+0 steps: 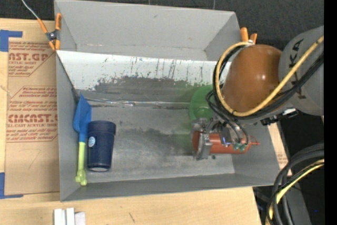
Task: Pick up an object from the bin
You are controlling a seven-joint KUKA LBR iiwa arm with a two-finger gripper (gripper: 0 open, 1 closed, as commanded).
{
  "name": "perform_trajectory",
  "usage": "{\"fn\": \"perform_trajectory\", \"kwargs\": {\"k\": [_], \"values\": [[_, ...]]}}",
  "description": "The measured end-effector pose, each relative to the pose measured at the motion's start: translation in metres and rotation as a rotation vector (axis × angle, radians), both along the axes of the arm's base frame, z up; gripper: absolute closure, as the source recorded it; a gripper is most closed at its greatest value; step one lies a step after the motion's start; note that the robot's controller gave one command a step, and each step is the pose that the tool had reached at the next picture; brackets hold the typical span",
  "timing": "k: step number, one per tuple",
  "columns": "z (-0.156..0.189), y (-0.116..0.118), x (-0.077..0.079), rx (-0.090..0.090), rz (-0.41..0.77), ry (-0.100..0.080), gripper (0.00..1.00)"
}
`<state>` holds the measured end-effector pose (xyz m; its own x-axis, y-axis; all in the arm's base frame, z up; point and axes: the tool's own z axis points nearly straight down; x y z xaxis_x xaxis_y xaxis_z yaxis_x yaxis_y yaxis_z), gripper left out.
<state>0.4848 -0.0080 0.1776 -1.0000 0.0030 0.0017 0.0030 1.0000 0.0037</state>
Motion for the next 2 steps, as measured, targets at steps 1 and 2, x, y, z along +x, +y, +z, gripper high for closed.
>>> {"fn": "perform_trajectory", "kwargs": {"k": [1,2], "values": [[0.025,-0.005,0.005,0.000,-0.009,-0.006,1.00],[0.132,-0.003,0.005,0.000,-0.014,0.001,1.00]]}}
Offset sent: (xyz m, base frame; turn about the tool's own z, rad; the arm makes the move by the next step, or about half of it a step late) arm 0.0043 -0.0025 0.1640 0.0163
